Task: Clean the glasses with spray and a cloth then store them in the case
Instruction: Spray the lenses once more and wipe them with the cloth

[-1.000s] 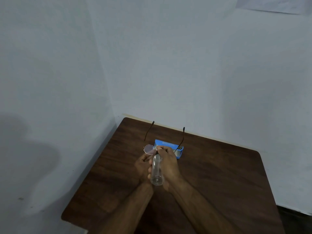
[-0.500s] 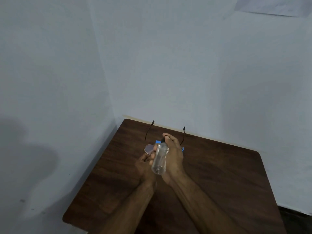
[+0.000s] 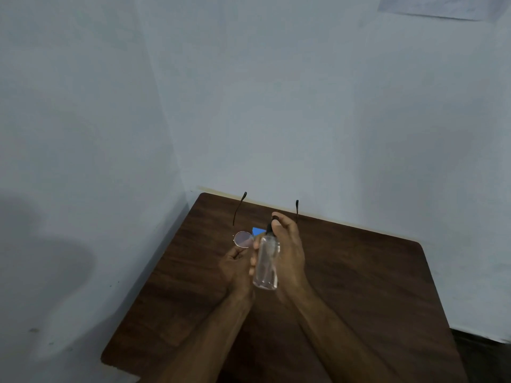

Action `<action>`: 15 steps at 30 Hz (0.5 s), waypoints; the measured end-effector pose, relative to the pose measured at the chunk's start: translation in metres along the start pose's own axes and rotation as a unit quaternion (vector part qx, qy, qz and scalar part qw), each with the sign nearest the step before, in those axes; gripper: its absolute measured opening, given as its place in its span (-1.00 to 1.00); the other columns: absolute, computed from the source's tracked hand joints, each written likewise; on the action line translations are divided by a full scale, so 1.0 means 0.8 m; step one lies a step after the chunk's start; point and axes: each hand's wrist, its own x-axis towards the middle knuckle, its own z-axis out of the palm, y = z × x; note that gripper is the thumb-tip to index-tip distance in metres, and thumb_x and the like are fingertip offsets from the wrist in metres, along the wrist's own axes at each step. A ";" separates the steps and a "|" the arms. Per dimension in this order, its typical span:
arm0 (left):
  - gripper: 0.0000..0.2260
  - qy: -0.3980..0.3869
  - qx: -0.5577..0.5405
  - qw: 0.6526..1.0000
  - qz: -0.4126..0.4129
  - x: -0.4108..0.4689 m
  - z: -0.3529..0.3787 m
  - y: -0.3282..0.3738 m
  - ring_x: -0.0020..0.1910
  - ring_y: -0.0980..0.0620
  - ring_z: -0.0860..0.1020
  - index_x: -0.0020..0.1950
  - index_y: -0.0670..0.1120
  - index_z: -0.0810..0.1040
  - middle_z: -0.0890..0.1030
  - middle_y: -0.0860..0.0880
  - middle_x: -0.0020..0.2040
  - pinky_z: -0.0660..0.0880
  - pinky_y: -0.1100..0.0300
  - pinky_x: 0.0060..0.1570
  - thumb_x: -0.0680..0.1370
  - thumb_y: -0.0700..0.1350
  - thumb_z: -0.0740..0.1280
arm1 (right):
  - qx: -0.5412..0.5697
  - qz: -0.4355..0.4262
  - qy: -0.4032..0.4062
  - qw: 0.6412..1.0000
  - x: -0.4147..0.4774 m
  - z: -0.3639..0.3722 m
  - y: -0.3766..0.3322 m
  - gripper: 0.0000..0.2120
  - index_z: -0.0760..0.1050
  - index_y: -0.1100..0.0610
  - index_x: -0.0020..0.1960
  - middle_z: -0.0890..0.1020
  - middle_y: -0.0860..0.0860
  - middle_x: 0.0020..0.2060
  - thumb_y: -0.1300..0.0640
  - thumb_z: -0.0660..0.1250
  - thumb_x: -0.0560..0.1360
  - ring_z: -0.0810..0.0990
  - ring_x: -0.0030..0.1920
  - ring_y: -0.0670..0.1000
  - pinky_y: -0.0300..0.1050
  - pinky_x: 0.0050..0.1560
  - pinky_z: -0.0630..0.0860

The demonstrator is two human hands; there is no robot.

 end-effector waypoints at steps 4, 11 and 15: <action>-0.76 -0.005 0.003 1.000 -0.014 -0.001 -0.001 0.000 -0.09 -0.03 0.74 0.22 -0.26 0.66 0.76 -0.18 -0.02 0.69 0.19 -0.13 0.57 -0.25 0.48 | -0.070 -0.028 0.037 0.996 -0.020 -0.057 0.011 -0.73 0.53 0.00 0.31 0.65 0.16 -0.14 0.22 0.20 0.70 0.63 -0.35 0.09 -0.08 -0.38 0.57; -0.77 -0.001 0.012 1.000 -0.017 -0.006 -0.003 0.004 -0.04 -0.05 0.76 0.22 -0.21 0.68 0.77 -0.16 -0.02 0.70 0.16 -0.13 0.56 -0.25 0.49 | -0.315 -0.045 0.191 0.929 -0.024 -0.196 0.062 -0.78 0.36 -0.09 0.33 0.67 0.07 -0.14 0.12 0.20 0.72 0.72 -0.19 0.17 0.24 -0.15 0.70; -0.77 -0.007 0.029 0.999 -0.021 -0.008 -0.004 -0.001 -0.04 -0.03 0.75 0.21 -0.19 0.68 0.77 -0.17 0.00 0.70 0.17 -0.14 0.55 -0.25 0.49 | -0.359 -0.045 0.189 0.913 -0.022 -0.233 0.072 -0.81 0.27 0.02 0.31 0.59 -0.02 -0.19 0.18 0.17 0.73 0.61 -0.25 0.01 -0.23 -0.27 0.62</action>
